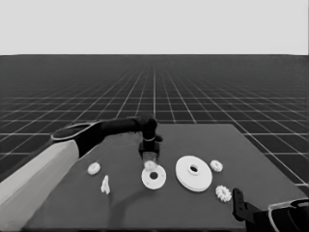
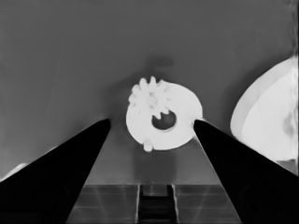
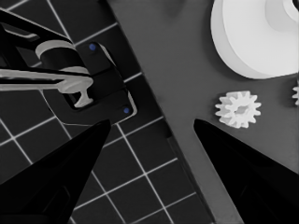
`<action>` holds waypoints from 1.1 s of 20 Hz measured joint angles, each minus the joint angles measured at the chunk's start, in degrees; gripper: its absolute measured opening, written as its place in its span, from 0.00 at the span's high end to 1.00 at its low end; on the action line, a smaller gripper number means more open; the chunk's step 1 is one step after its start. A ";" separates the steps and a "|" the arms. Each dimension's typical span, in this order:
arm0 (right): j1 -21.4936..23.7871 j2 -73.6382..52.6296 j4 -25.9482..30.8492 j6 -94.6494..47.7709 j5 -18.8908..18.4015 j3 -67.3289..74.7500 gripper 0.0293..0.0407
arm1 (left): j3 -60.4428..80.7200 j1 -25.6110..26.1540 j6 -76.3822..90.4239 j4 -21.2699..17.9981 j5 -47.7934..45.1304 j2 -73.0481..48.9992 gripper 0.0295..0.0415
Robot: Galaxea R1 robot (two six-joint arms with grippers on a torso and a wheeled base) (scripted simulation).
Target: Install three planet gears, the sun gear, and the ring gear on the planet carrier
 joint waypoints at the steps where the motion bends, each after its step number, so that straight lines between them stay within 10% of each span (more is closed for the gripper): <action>1: 0.00 0.00 0.00 0.00 0.00 0.00 0.19 | 0.14 -0.42 -0.08 -0.41 0.15 -0.03 0.25; 6: 0.00 0.00 0.00 0.00 0.00 0.00 0.19 | 0.25 -0.93 -0.13 -0.96 0.34 -0.06 0.25; 8: 0.00 0.00 0.00 0.00 0.00 0.00 0.19 | 27.95 -0.87 5.57 -1.27 -0.63 -29.82 0.25; 10: 0.00 0.00 0.00 0.00 0.00 0.00 0.19 | 22.56 -0.90 18.23 -2.31 -2.36 -40.36 0.25; 16: 0.00 0.00 0.00 0.00 0.00 0.00 0.19 | 15.94 -0.87 26.28 -3.26 -3.31 -42.22 0.25; 22: 0.00 0.00 0.00 0.00 0.00 0.00 0.19 | 7.75 9.54 29.31 2.84 -11.79 -38.26 0.25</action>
